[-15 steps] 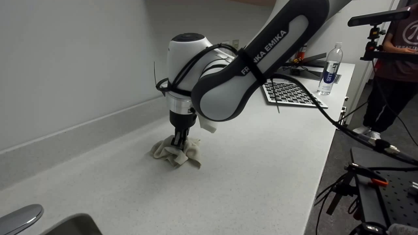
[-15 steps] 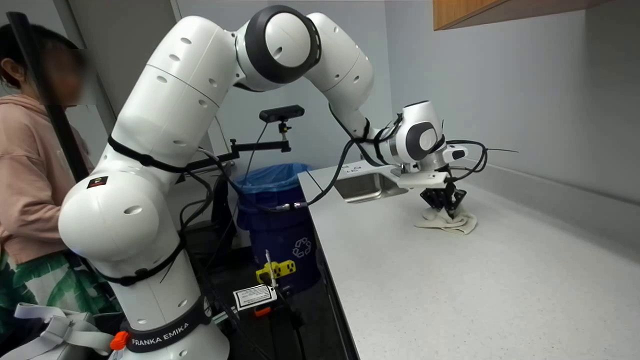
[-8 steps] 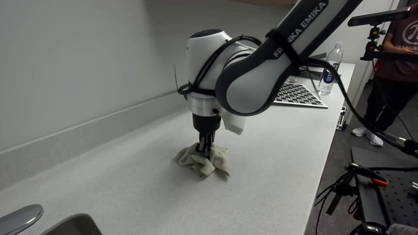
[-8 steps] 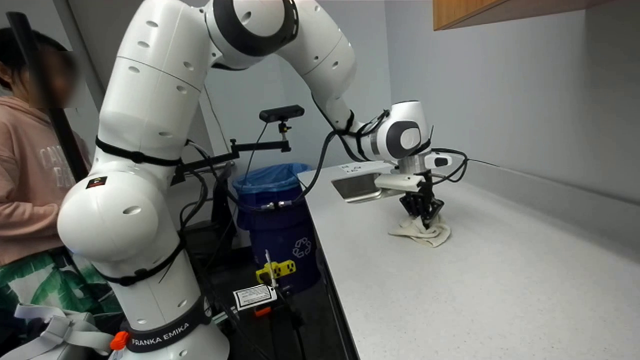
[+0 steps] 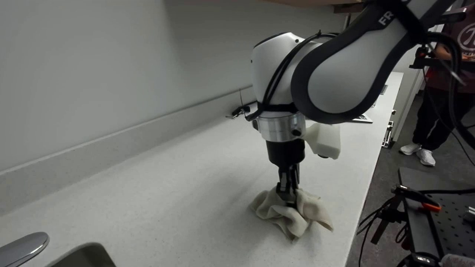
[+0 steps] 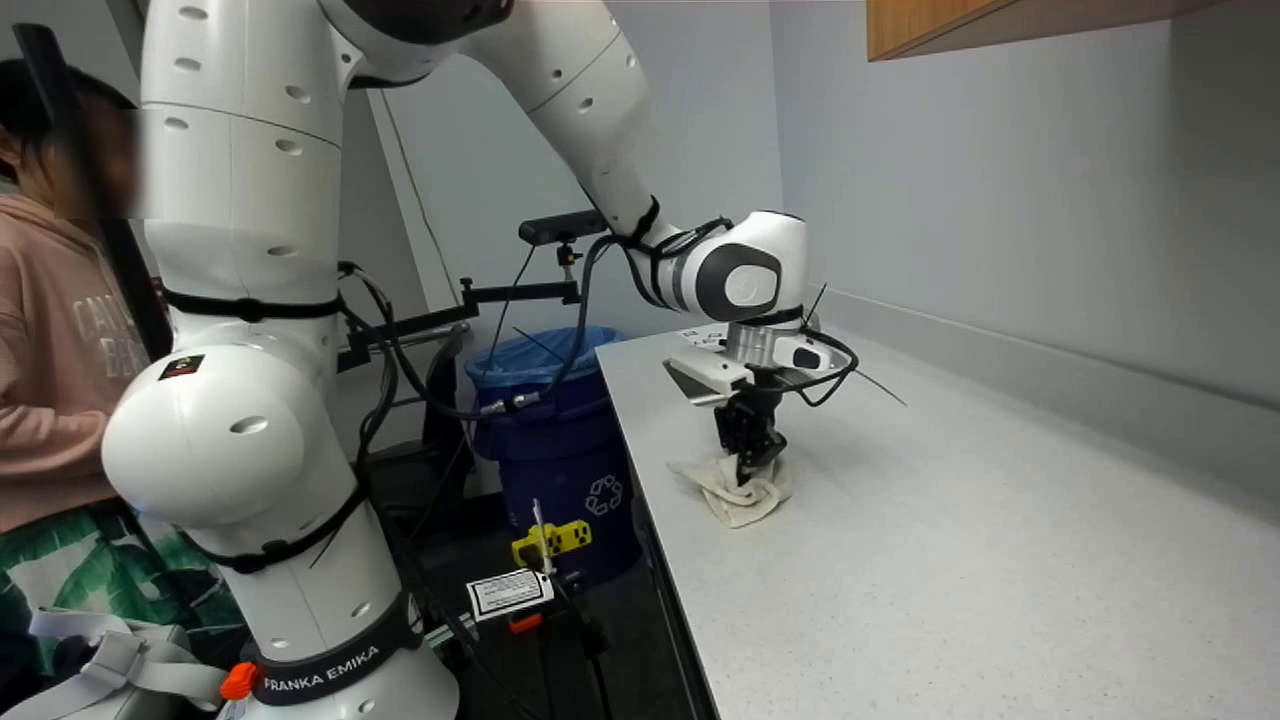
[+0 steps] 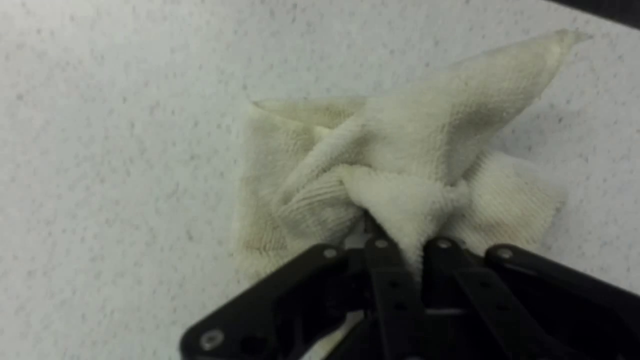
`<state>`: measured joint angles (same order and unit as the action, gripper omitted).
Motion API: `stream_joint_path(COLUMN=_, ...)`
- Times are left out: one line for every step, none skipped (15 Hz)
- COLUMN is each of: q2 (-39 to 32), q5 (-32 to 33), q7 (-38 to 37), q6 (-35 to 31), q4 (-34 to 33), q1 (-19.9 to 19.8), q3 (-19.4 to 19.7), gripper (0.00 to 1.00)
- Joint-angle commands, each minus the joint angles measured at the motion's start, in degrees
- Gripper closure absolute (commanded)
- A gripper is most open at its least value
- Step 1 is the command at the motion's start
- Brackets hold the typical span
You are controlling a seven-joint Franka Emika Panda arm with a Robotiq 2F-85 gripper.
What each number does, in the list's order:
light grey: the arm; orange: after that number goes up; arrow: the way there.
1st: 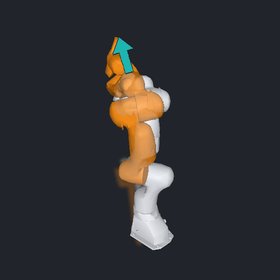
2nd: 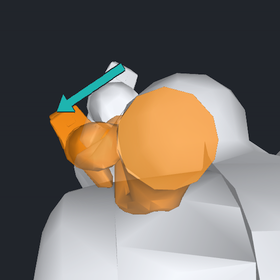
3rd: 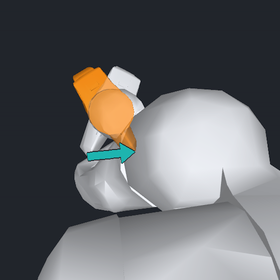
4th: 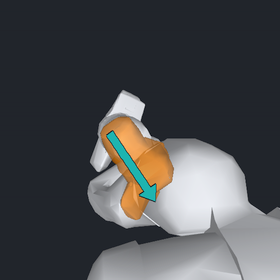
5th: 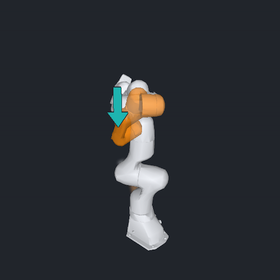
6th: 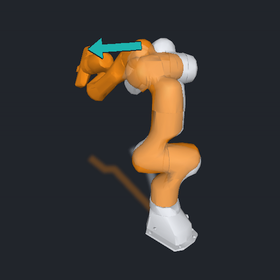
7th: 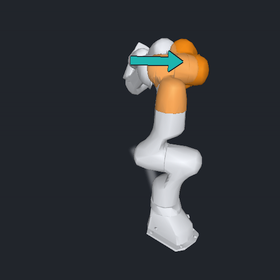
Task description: Use the cloth to wipe the table.
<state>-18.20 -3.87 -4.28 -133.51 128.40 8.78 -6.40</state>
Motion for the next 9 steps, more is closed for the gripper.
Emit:
stream_joint_path(q2=2.78, q5=-4.02, q7=2.18, q6=4.39, q4=2.89, q1=-1.82, q3=-1.05, gripper=0.97)
stream_joint_path(q2=2.38, q5=-3.91, q7=1.99, q6=4.74, q4=2.52, q1=-1.74, q3=-0.78, gripper=0.97)
stream_joint_path(q2=1.44, q5=-3.59, q7=1.64, q6=4.98, q4=1.58, q1=-1.69, q3=-0.45, gripper=0.97)
stream_joint_path(q2=0.13, q5=-2.84, q7=1.31, q6=4.86, q4=0.34, q1=-1.63, q3=-0.11, gripper=0.97)
stream_joint_path(q2=-0.92, q5=-1.63, q7=0.72, q6=4.16, q4=-0.52, q1=-1.41, q3=0.33, gripper=0.97)
stream_joint_path(q2=-2.43, q5=-0.77, q7=0.26, q6=3.46, q4=-1.87, q1=-1.21, q3=0.71, gripper=0.97)
stream_joint_path(q2=-3.44, q5=-0.06, q7=-0.01, q6=2.94, q4=-2.94, q1=-1.04, q3=1.01, gripper=0.97)
stream_joint_path(q2=-4.73, q5=1.02, q7=-0.46, q6=1.99, q4=-4.57, q1=-0.75, q3=1.37, gripper=0.97)
stream_joint_path(q2=-5.80, q5=1.93, q7=-0.77, q6=1.38, q4=-6.33, q1=-0.56, q3=1.61, gripper=0.97)
